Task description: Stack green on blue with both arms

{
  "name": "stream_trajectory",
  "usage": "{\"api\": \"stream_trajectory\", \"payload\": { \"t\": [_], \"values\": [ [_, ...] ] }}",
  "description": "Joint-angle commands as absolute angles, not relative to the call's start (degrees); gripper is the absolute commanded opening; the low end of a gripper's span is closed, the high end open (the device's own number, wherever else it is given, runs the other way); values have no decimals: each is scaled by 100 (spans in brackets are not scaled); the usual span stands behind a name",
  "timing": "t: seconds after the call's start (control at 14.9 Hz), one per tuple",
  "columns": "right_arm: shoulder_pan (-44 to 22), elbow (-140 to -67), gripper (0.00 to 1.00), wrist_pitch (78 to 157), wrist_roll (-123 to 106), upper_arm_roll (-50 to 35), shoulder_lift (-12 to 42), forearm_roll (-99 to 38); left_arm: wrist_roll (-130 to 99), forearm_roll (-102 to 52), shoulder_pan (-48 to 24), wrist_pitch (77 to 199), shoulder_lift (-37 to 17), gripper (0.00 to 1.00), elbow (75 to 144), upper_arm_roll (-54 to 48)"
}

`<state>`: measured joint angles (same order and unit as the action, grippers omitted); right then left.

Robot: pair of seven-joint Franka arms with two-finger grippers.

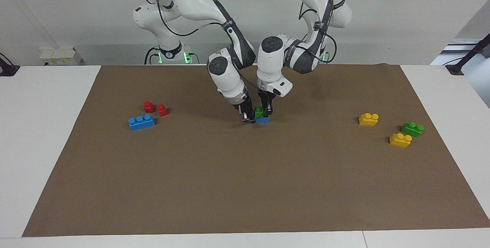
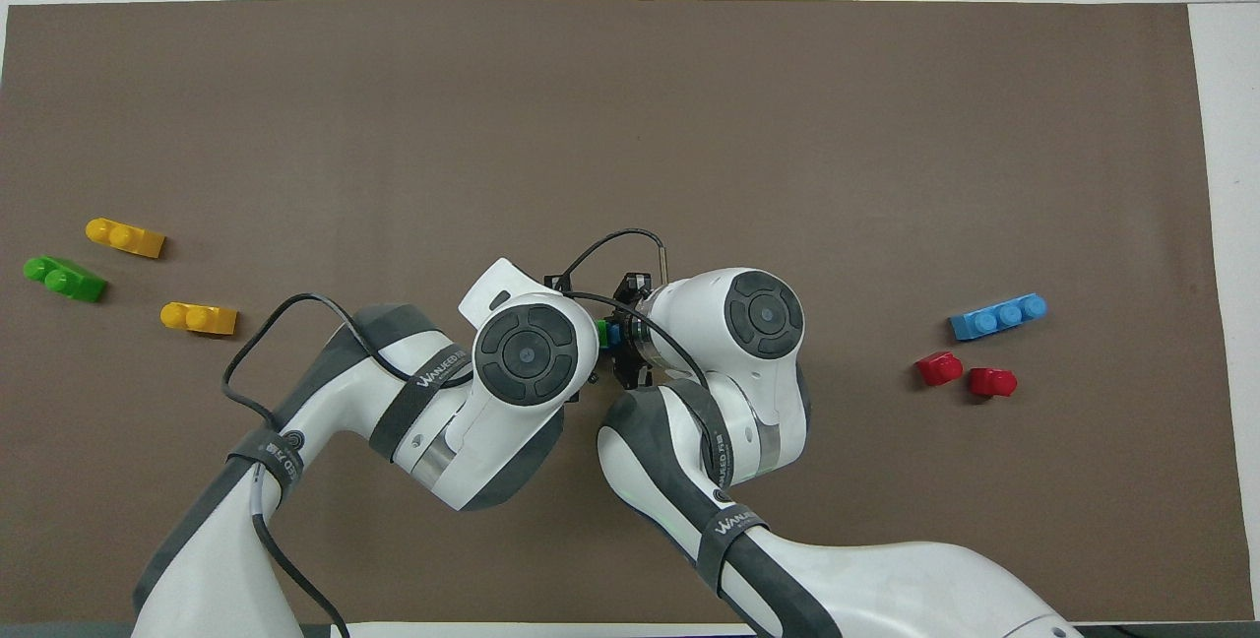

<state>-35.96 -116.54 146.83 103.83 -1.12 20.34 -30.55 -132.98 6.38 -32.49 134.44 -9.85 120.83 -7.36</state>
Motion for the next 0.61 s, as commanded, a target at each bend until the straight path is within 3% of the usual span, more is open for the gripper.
{"api": "stream_trajectory", "payload": {
  "t": [0.0, 0.07, 0.13, 0.2, 0.54],
  "values": [
    [-3595, -11795, 53, 14862, 10397, -105, 2039, -3199, -13097, 738, -3217, 13412, -950, 100, 12146, -659],
    [-3586, -11795, 74, 14862, 10397, -105, 2039, -3208, -12948, 738, -3104, 13360, -897, 100, 12138, -668],
    [-3586, -11795, 87, 14862, 10397, -105, 2039, -3208, -12824, 738, -3016, 13298, -818, 100, 12129, -668],
    [-3586, -11786, 94, 14854, 10397, -105, 2039, -3208, -12745, 738, -2893, 13220, -774, 100, 12103, -668],
    [-3507, -11786, 100, 14792, 10397, -105, 2030, -3208, -12034, 729, -2488, 12728, -405, 100, 12085, -677]
  ]
}}
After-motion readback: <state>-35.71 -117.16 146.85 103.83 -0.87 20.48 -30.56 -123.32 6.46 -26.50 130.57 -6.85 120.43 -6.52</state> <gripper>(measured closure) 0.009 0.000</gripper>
